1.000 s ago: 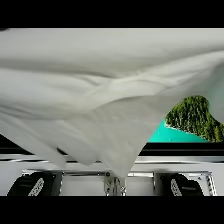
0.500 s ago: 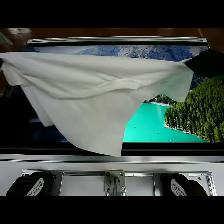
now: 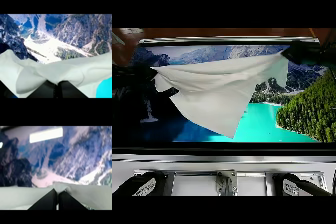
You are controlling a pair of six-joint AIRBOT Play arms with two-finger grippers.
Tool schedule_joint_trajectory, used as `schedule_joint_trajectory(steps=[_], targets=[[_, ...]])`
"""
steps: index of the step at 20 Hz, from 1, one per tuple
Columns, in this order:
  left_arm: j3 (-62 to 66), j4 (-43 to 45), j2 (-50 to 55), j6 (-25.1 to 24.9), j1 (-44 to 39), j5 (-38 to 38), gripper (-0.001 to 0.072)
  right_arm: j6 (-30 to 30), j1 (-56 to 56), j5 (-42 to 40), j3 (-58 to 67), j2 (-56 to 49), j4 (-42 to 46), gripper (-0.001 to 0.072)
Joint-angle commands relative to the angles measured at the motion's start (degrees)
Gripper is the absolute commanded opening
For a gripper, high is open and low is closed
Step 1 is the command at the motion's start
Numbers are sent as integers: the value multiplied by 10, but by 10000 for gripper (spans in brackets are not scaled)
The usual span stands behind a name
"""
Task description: Fold the shirts.
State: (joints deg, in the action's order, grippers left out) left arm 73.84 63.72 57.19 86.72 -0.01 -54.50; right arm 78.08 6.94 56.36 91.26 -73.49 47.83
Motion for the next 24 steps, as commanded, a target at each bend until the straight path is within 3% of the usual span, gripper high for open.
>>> schedule_joint_trajectory(steps=[1,4,7,11,13,16,21,24], targets=[[43,-3,-30,-71,-4,-17,36,-54,0,-94,38,15,-57,61],[112,-4,-82,-69,-5,-17,36,-90,0,-126,111,53,-53,61],[131,-27,-118,-32,-5,-31,36,-89,0,-184,172,92,-43,61],[94,-72,-110,-20,-18,-188,36,-78,0,-205,197,107,-45,60],[25,-72,-110,-5,-50,-203,35,-59,-4,-204,197,95,-51,60],[-104,-73,-104,21,-123,-170,36,-57,-43,-204,197,52,-73,60],[-255,-150,-83,40,-232,-15,36,-42,-130,-196,197,-85,-69,60],[-262,-157,-75,38,-238,32,37,-11,-135,-110,197,-182,-65,61]])
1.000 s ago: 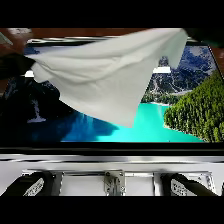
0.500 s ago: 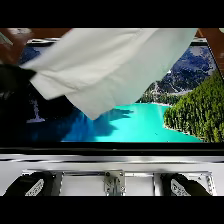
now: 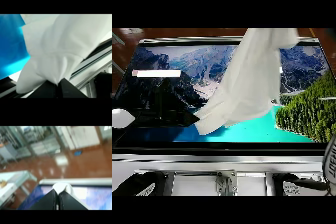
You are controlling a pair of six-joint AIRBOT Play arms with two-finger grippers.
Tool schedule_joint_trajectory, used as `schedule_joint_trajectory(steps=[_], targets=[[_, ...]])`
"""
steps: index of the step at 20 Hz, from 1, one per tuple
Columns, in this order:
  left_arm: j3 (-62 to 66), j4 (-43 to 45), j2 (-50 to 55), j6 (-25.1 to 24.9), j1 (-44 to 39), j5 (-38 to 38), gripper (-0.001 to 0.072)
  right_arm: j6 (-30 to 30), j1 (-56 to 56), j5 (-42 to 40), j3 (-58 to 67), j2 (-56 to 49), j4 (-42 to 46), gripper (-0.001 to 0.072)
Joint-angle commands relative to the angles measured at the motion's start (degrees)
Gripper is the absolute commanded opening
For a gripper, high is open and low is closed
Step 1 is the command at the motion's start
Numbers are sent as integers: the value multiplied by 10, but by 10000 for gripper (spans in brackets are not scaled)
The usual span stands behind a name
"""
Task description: Fold the shirts.
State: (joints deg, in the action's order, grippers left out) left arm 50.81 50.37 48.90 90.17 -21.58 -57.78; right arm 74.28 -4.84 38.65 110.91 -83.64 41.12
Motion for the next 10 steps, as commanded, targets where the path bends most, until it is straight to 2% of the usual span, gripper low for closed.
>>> schedule_joint_trajectory(steps=[1,4,7,8,9,10], targets=[[-32,-24,8,-2,-15,76,37,42,-16,104,1,-109,16,61],[-32,-21,8,-12,9,114,37,113,-15,216,1,-186,96,61],[-32,-22,8,-21,25,172,37,134,-15,268,1,-235,118,62],[-32,-22,8,-21,26,187,37,140,-15,268,1,-242,116,119],[-32,-22,8,-21,26,200,37,140,-14,266,1,-243,116,321],[-32,-22,8,-25,26,207,37,139,-10,271,1,-240,112,576]])
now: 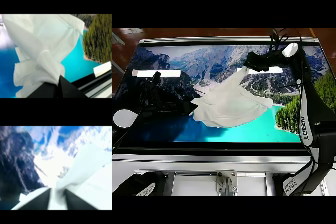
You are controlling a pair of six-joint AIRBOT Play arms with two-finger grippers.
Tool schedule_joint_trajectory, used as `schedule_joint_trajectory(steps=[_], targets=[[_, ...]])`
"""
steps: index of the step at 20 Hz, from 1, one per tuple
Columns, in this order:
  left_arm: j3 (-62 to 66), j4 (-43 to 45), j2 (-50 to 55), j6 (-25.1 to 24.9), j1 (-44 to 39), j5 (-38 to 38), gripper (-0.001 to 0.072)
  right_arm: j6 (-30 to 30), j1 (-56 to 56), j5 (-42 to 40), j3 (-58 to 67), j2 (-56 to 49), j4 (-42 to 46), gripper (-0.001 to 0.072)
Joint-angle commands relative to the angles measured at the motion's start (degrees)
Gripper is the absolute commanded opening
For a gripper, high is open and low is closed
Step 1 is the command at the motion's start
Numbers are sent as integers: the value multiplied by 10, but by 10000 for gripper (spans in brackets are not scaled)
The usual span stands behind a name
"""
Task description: Fold the shirts.
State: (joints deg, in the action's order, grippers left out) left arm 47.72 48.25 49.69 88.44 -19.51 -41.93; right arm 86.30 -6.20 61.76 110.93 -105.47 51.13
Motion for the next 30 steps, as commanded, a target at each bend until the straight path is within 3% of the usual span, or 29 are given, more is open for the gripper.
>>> schedule_joint_trajectory(steps=[1,3,6,8,10,15,17,21,25,26,27,28,29,30], targets=[[-1,-1,0,-8,6,50,37,4,14,61,1,-14,11,621],[-1,-1,0,-8,6,49,37,-14,53,134,1,5,33,620],[-1,0,0,-10,6,50,37,-4,137,315,-12,24,75,620],[-1,0,0,-10,6,50,37,-4,167,358,-83,52,102,620],[-1,-1,0,-23,6,50,37,0,165,311,-207,97,126,622],[-1,-1,0,-23,5,50,37,-17,115,150,-459,131,51,622],[-1,-1,0,-23,6,51,37,-23,94,98,-497,130,9,622],[-1,-1,0,-23,5,51,37,17,42,3,-502,128,12,622],[-1,-1,0,-23,6,51,37,31,16,-34,-502,104,-1,621],[-1,-1,0,-23,6,51,37,31,14,-40,-502,100,-11,585],[-1,-1,0,-23,6,52,37,33,14,-49,-502,99,-18,418],[-1,-1,0,-23,6,56,37,33,14,-55,-501,100,-27,181],[-1,0,0,-23,6,60,37,29,15,-58,-497,101,-36,66],[0,0,0,-32,6,69,37,8,17,-54,-488,106,-40,61]])
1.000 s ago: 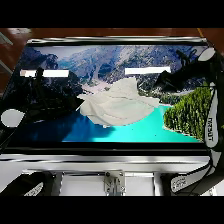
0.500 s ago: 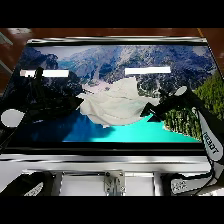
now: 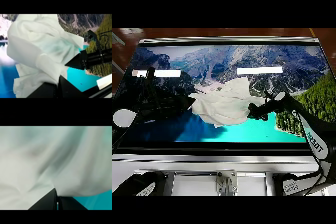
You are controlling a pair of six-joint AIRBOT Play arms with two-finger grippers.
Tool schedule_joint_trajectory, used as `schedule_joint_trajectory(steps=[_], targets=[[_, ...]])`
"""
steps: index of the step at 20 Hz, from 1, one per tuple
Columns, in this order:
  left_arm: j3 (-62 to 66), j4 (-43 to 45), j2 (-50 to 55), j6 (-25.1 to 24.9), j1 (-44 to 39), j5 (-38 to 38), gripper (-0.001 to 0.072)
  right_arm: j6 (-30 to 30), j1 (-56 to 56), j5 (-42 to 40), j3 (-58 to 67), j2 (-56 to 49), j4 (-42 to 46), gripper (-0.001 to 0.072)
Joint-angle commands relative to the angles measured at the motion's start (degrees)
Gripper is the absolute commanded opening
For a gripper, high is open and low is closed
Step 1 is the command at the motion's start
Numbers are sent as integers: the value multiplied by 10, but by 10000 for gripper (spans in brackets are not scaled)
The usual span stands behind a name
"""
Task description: Fold the shirts.
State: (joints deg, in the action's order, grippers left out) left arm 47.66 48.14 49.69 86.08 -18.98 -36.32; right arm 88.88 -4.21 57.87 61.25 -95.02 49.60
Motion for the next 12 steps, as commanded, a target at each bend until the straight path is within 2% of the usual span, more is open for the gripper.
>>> schedule_joint_trajectory(steps=[1,4,6,9,12], targets=[[2,0,-1,-32,1,23,36,-40,-2,-11,19,11,-28,61],[39,0,-8,-74,23,33,37,-133,-1,36,69,85,-25,60],[104,0,-24,-93,52,33,36,-170,10,81,125,159,-26,60],[254,0,-64,-137,88,33,36,-170,41,114,247,285,-26,60],[403,3,-109,-158,101,54,37,-110,73,71,368,401,3,60]])
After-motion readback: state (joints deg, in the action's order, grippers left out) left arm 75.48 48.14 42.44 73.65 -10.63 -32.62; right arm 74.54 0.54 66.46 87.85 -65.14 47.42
